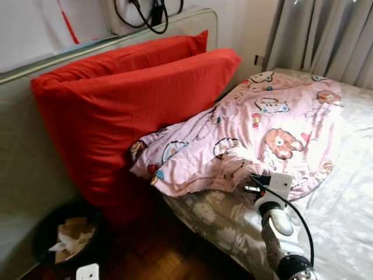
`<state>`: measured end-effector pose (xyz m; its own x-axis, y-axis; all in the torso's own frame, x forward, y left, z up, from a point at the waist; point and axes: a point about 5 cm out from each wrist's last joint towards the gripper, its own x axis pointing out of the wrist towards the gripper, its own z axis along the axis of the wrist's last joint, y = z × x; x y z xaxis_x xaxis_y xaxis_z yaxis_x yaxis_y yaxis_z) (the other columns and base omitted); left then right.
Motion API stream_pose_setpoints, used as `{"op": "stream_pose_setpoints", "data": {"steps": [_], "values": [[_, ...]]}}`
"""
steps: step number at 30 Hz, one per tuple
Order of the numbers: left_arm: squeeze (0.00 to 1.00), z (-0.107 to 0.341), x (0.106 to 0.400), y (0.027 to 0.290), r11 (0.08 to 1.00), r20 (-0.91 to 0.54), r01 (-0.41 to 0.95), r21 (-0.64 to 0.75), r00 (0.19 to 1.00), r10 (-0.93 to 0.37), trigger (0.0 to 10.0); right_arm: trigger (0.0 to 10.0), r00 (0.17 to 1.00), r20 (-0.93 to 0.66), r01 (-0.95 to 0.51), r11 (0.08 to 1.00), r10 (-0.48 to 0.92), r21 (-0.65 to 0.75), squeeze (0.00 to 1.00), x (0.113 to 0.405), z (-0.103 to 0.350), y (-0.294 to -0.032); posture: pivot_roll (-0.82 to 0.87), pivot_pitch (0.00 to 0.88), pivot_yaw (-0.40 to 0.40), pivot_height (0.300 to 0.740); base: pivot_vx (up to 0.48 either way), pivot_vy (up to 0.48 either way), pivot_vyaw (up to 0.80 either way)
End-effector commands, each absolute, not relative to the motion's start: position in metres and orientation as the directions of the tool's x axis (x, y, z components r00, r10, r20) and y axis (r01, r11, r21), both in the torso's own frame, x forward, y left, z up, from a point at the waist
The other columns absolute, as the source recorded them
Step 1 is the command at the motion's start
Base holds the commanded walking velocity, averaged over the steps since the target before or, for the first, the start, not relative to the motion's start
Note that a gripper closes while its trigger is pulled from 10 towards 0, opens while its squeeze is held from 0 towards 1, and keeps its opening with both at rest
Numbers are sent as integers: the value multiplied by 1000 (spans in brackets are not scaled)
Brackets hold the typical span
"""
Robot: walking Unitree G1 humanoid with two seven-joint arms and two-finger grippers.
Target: Clean up the room
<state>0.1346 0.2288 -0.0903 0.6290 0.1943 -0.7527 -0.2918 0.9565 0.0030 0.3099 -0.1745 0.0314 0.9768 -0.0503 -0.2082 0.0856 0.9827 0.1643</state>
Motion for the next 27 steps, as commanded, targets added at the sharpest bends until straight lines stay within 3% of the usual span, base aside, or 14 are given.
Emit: {"op": "stream_pose_setpoints", "data": {"steps": [1, 13, 16, 27], "values": [[0, -87, 139, 236, 954, -742, -299, 16, 636, 212, 10000, 10000, 981, -187, 75, 982, -43, 171, 0, 314, 36, -171, 113, 0, 27, 740, -289, 0, 0], [0, -87, 139, 237, 954, -743, -300, 16, 635, 212, 10000, 10000, 982, -185, 73, 982, -40, 172, 0, 313, 37, -170, 113, 0, 27, 740, -288, 0, 0], [0, -87, 139, 237, 954, -745, -300, 16, 633, 212, 10000, 10000, 985, -17, -163, 962, 171, 219, 0, 322, 64, -147, 110, 0, 26, 740, -290, 0, 0], [0, -88, 140, 234, 962, -751, -274, 21, 631, 196, 10000, 10000, 942, 55, -335, 929, 331, 157, 0, 317, 80, -136, 102, 0, 26, 740, -213, 0, 0]]}}
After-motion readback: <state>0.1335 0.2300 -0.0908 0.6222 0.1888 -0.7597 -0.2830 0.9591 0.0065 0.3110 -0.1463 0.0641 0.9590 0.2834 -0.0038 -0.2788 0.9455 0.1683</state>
